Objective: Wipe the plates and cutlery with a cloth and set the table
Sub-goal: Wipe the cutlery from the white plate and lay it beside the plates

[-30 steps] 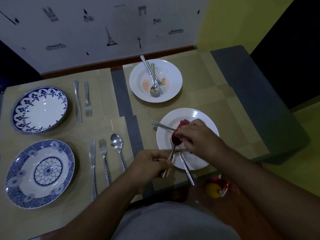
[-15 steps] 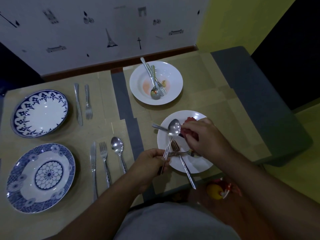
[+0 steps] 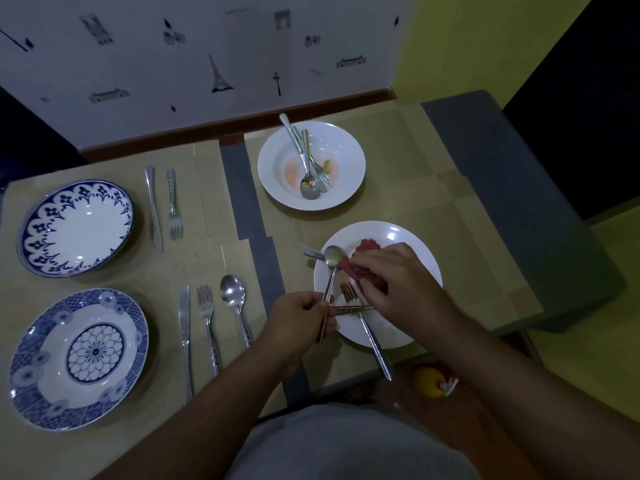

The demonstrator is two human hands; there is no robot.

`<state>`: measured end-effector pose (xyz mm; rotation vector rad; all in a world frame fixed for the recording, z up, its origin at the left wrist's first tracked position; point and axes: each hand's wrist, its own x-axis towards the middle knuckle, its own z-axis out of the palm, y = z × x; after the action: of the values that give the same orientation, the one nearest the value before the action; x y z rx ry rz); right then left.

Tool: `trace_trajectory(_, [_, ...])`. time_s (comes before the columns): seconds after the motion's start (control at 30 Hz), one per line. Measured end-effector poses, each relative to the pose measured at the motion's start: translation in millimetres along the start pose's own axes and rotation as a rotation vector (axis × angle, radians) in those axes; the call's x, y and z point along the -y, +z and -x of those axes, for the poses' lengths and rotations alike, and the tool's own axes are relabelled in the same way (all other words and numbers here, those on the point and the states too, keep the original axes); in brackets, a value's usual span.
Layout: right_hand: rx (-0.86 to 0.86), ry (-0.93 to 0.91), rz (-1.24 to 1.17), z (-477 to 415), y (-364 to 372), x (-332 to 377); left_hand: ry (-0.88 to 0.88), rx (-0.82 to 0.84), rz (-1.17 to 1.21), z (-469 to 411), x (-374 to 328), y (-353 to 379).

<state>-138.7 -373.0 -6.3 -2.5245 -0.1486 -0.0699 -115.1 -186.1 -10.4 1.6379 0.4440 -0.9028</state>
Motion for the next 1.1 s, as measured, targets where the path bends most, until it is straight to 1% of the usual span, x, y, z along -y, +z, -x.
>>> trace_trajectory(0.07, [0.042,-0.06,-0.005,2,2,6,0.021,0.002,0.0,0,-1,0])
trace_trajectory(0.17, [0.13,-0.27,0.067,2,9,13,0.047,0.048,-0.019,2,-1,0])
trace_trajectory(0.2, [0.139,-0.305,0.083,-1,11,13,0.064,0.057,-0.029,3,-1,0])
trace_trajectory(0.23, [0.147,-0.291,0.079,-5,10,11,0.082,0.056,-0.033,5,-1,0])
trace_trajectory(0.37, [0.177,-0.098,0.053,-28,6,-3,0.111,0.037,-0.008,10,-2,-3])
trace_trajectory(0.43, [0.179,-0.05,0.061,-37,6,-10,0.104,0.036,-0.001,10,-4,-5])
trace_trajectory(0.53, [0.195,-0.064,0.049,-33,7,-5,0.076,0.04,0.01,10,-8,-8])
trace_trajectory(0.63, [0.26,-0.186,0.04,-19,10,7,0.075,0.068,0.001,11,-5,-9])
trace_trajectory(0.67, [0.259,-0.193,0.043,-20,11,6,0.078,0.073,0.003,12,-3,-9])
trace_trajectory(0.7, [0.24,-0.162,0.045,-24,11,3,0.077,0.072,0.006,13,-1,-9])
trace_trajectory(0.8, [0.132,0.006,0.045,-39,6,-10,0.076,0.065,0.006,17,2,-7])
trace_trajectory(0.87, [0.097,0.069,0.047,-42,2,-14,0.09,0.068,-0.006,20,2,-7])
trace_trajectory(0.97, [0.144,0.102,0.032,-40,1,-15,0.102,0.065,-0.013,21,2,-7])
trace_trajectory(1.1, [0.205,0.054,-0.034,-34,0,-12,0.075,0.053,0.033,20,1,-6])
